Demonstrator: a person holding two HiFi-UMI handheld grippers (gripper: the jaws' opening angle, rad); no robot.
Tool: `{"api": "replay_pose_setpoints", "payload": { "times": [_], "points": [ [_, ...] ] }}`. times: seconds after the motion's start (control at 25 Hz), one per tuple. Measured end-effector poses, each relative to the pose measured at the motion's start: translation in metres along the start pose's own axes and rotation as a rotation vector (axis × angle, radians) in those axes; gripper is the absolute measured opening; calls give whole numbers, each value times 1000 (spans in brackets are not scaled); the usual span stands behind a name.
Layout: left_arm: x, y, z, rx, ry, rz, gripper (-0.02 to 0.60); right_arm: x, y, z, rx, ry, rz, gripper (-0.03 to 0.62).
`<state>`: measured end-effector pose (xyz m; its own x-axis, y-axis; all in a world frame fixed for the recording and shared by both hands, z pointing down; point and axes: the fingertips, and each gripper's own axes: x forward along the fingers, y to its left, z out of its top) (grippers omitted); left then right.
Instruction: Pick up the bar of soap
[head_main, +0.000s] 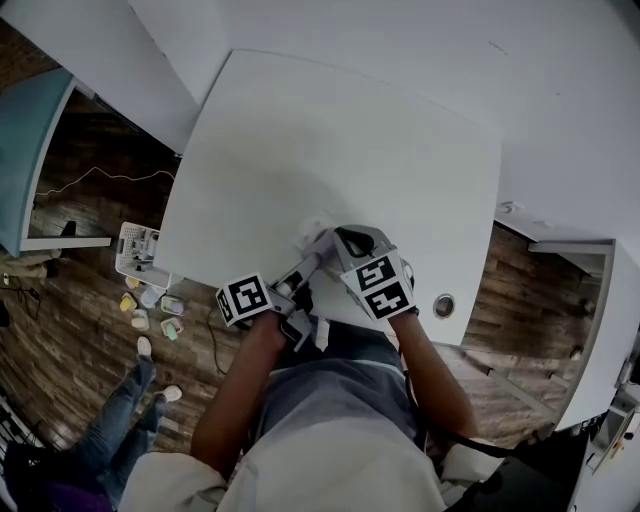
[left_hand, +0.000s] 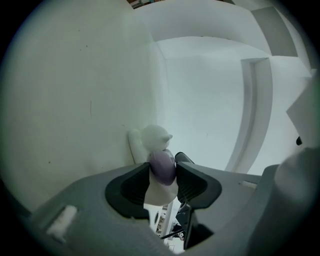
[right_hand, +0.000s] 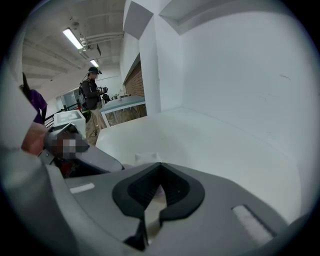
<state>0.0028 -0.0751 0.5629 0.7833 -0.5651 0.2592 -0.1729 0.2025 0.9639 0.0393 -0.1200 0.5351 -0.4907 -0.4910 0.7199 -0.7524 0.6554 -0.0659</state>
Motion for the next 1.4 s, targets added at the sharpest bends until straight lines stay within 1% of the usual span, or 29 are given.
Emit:
{"api": "replay_pose_setpoints", "payload": {
  "times": [0.36, 0.64, 0.72, 0.8, 0.88, 1.0, 1.04, 1.2, 1.32, 1.4],
  "points": [
    [2, 0, 2, 10, 42, 12, 178, 1, 3, 1, 1, 14, 41, 2],
    [2, -3, 2, 70, 50, 27, 167, 1, 5, 0, -19, 19, 49, 2],
    [1, -4, 3, 98, 51, 35, 164, 0, 5, -1, -23, 18, 53, 2],
    [1, -6, 5, 144, 54, 47, 163, 0, 7, -1, -27, 16, 63, 2],
    [0, -8, 6, 207, 62, 62, 163, -1, 9, -1, -28, 11, 73, 2],
    [1, -10, 7, 325, 82, 88, 164, -1, 7, -2, -25, 4, 73, 2],
    [2, -11, 7, 351, 90, 90, 164, -2, 6, -3, -21, 2, 71, 2],
    [5, -11, 6, 373, 111, 76, 169, -2, 4, -3, -7, 0, 74, 2],
    [9, -11, 8, 390, 99, 84, 178, -2, 3, -3, 14, -3, 84, 2],
    [12, -10, 9, 387, 93, 85, 186, -1, 3, -3, 20, -4, 84, 2]
  ]
}}
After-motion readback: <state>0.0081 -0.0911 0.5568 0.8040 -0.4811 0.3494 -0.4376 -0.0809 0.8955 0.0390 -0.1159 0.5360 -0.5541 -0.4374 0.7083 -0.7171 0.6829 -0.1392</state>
